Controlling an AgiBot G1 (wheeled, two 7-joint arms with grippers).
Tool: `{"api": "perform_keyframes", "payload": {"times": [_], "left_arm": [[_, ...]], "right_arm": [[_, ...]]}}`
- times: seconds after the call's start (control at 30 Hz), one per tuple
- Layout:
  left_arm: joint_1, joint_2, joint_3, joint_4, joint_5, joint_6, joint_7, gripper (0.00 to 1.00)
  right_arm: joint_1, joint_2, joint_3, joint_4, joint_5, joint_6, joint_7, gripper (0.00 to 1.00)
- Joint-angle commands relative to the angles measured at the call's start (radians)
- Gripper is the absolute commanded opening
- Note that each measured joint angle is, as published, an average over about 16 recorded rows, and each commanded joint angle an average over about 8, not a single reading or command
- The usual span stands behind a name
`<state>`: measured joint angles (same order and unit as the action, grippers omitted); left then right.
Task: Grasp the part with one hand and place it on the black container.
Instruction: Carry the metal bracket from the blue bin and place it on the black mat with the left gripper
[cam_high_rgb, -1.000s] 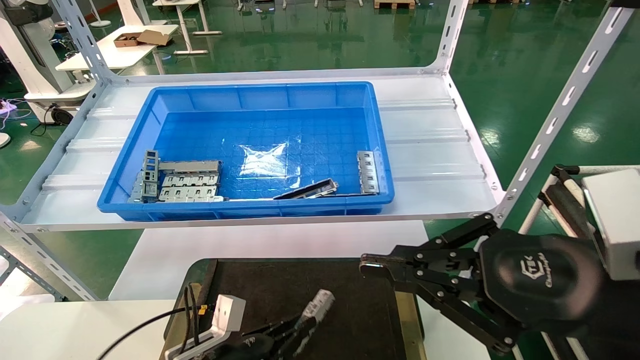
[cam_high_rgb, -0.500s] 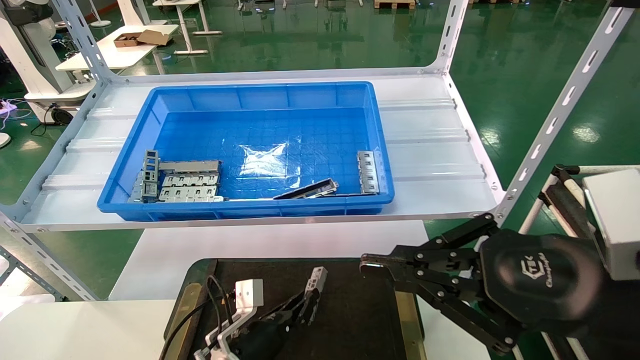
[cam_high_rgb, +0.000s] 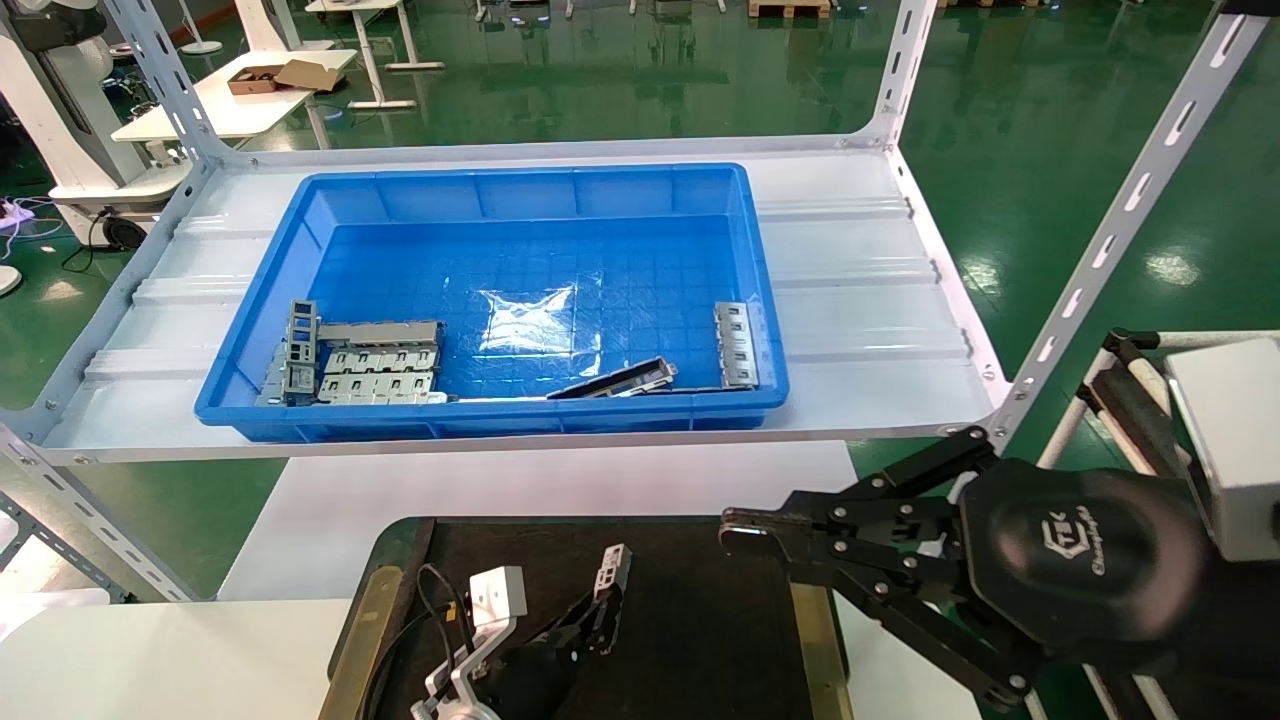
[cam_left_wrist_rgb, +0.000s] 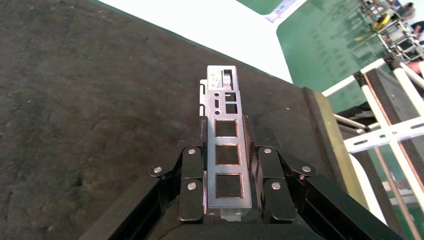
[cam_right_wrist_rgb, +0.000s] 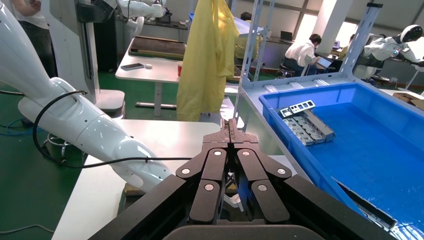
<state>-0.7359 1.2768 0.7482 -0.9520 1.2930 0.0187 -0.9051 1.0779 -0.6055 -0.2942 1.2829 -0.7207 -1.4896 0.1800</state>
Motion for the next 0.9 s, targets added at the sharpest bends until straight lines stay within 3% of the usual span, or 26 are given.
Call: {"api": "perform_keyframes", "payload": {"times": [0.03, 0.2, 0.27, 0.33, 0.43, 0.53, 0.7, 0.9], "left_arm": [[-0.004, 0.005, 0.012, 0.014, -0.002, -0.017, -0.008, 0.00], [-0.012, 0.005, 0.042, 0.023, -0.018, -0.038, -0.020, 0.00], [-0.014, 0.005, 0.054, 0.025, -0.025, -0.046, -0.024, 0.05], [-0.015, 0.004, 0.067, 0.027, -0.034, -0.055, -0.026, 0.12], [-0.018, 0.004, 0.085, 0.031, -0.047, -0.068, -0.028, 0.27], [-0.022, 0.003, 0.104, 0.034, -0.062, -0.081, -0.027, 0.57], [-0.030, 0.000, 0.135, 0.038, -0.093, -0.098, -0.026, 0.97], [-0.045, -0.002, 0.175, 0.037, -0.137, -0.117, -0.021, 1.00]], "right_arm": [[0.000, 0.000, 0.000, 0.000, 0.000, 0.000, 0.000, 0.00], [0.000, 0.000, 0.000, 0.000, 0.000, 0.000, 0.000, 0.10], [0.000, 0.000, -0.001, 0.000, 0.000, 0.000, 0.000, 0.23], [0.000, 0.000, -0.001, 0.000, 0.000, 0.000, 0.000, 0.43], [0.000, 0.000, -0.001, 0.000, 0.001, 0.000, 0.000, 0.74], [0.000, 0.000, -0.001, 0.000, 0.001, 0.000, 0.000, 0.95], [0.000, 0.001, -0.001, 0.000, 0.001, 0.001, -0.001, 1.00], [0.000, 0.001, -0.002, 0.000, 0.001, 0.001, -0.001, 1.00]]}}
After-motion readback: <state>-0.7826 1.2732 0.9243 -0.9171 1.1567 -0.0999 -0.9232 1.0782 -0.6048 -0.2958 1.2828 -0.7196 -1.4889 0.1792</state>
